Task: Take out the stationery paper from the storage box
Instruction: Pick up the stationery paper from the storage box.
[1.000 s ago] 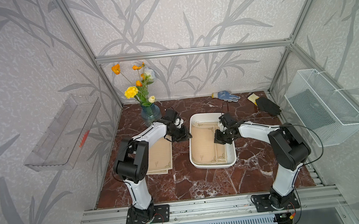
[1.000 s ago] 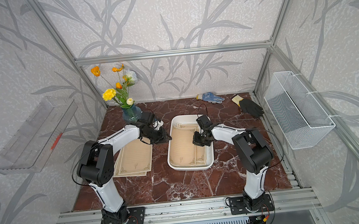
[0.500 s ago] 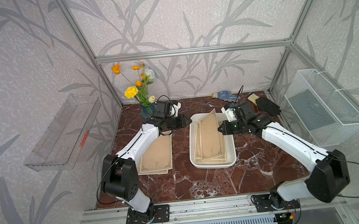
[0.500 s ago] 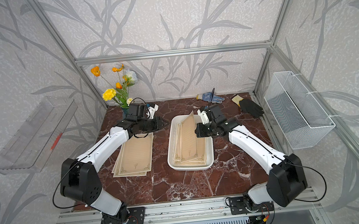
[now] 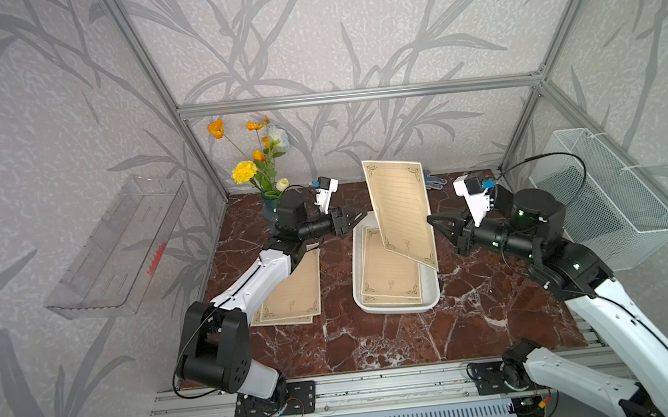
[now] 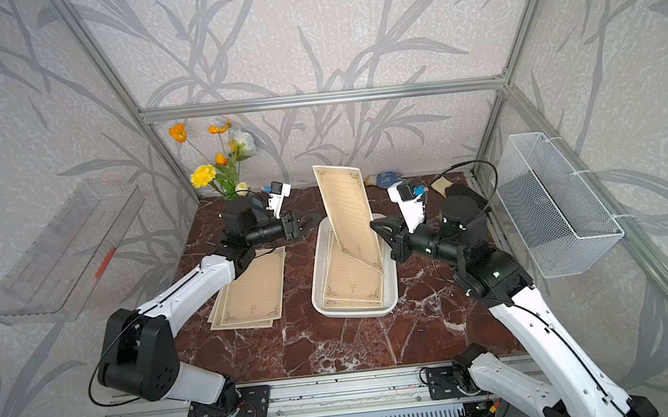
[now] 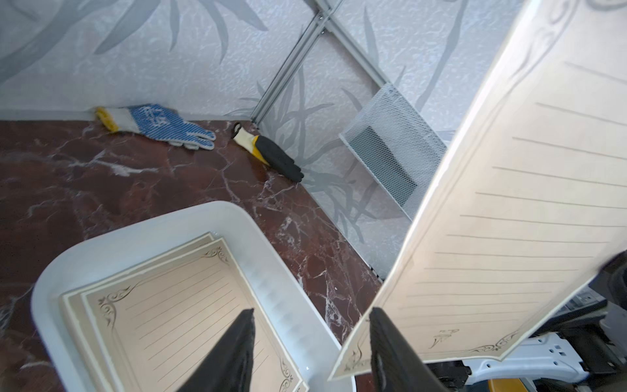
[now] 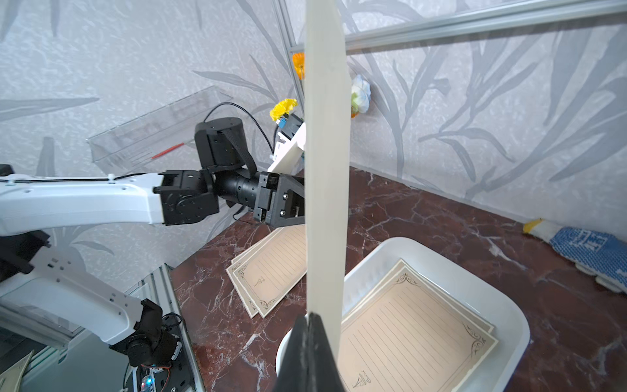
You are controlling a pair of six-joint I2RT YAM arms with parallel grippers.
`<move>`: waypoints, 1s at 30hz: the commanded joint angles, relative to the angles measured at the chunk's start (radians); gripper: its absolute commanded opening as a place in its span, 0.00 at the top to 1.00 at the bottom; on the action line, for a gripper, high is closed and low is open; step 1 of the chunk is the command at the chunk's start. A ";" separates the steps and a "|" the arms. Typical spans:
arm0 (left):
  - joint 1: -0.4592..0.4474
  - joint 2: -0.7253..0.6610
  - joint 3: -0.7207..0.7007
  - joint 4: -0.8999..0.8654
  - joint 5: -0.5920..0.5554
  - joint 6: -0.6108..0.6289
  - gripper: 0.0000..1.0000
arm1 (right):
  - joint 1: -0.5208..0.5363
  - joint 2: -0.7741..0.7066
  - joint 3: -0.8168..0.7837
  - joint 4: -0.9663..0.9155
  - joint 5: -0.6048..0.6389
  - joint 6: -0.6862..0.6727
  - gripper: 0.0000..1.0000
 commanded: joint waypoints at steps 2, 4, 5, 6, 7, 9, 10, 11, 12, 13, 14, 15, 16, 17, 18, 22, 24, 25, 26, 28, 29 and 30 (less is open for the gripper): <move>-0.001 -0.016 -0.016 0.317 0.155 -0.095 0.45 | 0.004 -0.009 0.016 0.054 -0.090 -0.026 1.00; -0.004 -0.025 -0.023 0.373 0.189 -0.120 0.46 | 0.004 -0.016 0.008 0.074 -0.111 -0.016 1.00; -0.007 -0.035 -0.027 0.394 0.207 -0.127 0.47 | 0.004 -0.019 0.001 0.086 -0.121 -0.007 1.00; -0.010 -0.043 -0.031 0.400 0.219 -0.123 0.49 | 0.003 -0.024 -0.006 0.100 -0.127 0.000 1.00; -0.014 -0.054 -0.037 0.395 0.229 -0.114 0.52 | 0.004 -0.030 -0.014 0.115 -0.137 0.010 1.00; -0.017 -0.073 -0.044 0.378 0.244 -0.097 0.57 | 0.004 -0.039 -0.027 0.132 -0.134 0.024 1.00; -0.017 -0.085 -0.046 0.362 0.254 -0.086 0.57 | 0.004 -0.043 -0.029 0.131 -0.128 0.025 1.00; -0.016 -0.101 -0.048 0.329 0.264 -0.058 0.55 | 0.004 -0.047 -0.030 0.128 -0.119 0.022 1.00; -0.015 -0.120 -0.049 0.275 0.269 -0.014 0.52 | 0.004 -0.049 -0.026 0.119 -0.108 0.022 1.00; -0.013 -0.148 -0.047 0.185 0.266 0.065 0.49 | 0.004 -0.051 -0.017 0.106 -0.099 0.018 1.00; -0.011 -0.177 -0.047 0.079 0.248 0.156 0.47 | 0.004 -0.054 -0.008 0.094 -0.097 0.013 1.00; -0.011 -0.208 -0.050 0.008 0.232 0.233 0.45 | 0.003 -0.058 0.001 0.084 -0.100 0.007 1.00; -0.008 -0.237 -0.060 -0.040 0.224 0.293 0.43 | 0.004 -0.061 0.012 0.075 -0.102 0.003 1.00; -0.004 -0.261 -0.073 -0.053 0.222 0.328 0.42 | 0.004 -0.064 0.024 0.066 -0.102 -0.001 1.00; 0.002 -0.281 -0.084 -0.053 0.222 0.347 0.41 | 0.002 -0.066 0.036 0.055 -0.101 -0.004 1.00; 0.030 -0.343 -0.112 -0.071 0.214 0.425 0.38 | 0.003 -0.067 0.088 0.021 -0.099 -0.015 1.00; 0.047 -0.359 -0.117 -0.100 0.221 0.467 0.37 | 0.004 -0.070 0.110 0.011 -0.102 -0.021 1.00; 0.058 -0.365 -0.118 -0.111 0.230 0.485 0.37 | 0.003 -0.071 0.120 0.003 -0.105 -0.025 1.00; 0.066 -0.368 -0.122 -0.111 0.238 0.494 0.37 | 0.004 -0.072 0.128 -0.003 -0.111 -0.028 1.00; 0.077 -0.368 -0.121 -0.102 0.273 0.496 0.37 | 0.003 -0.077 0.140 -0.009 -0.118 -0.032 1.00; 0.078 -0.365 -0.115 -0.102 0.290 0.497 0.37 | 0.004 -0.078 0.143 -0.012 -0.124 -0.032 1.00; 0.078 -0.361 -0.112 -0.102 0.303 0.497 0.37 | 0.003 -0.078 0.143 -0.011 -0.133 -0.032 1.00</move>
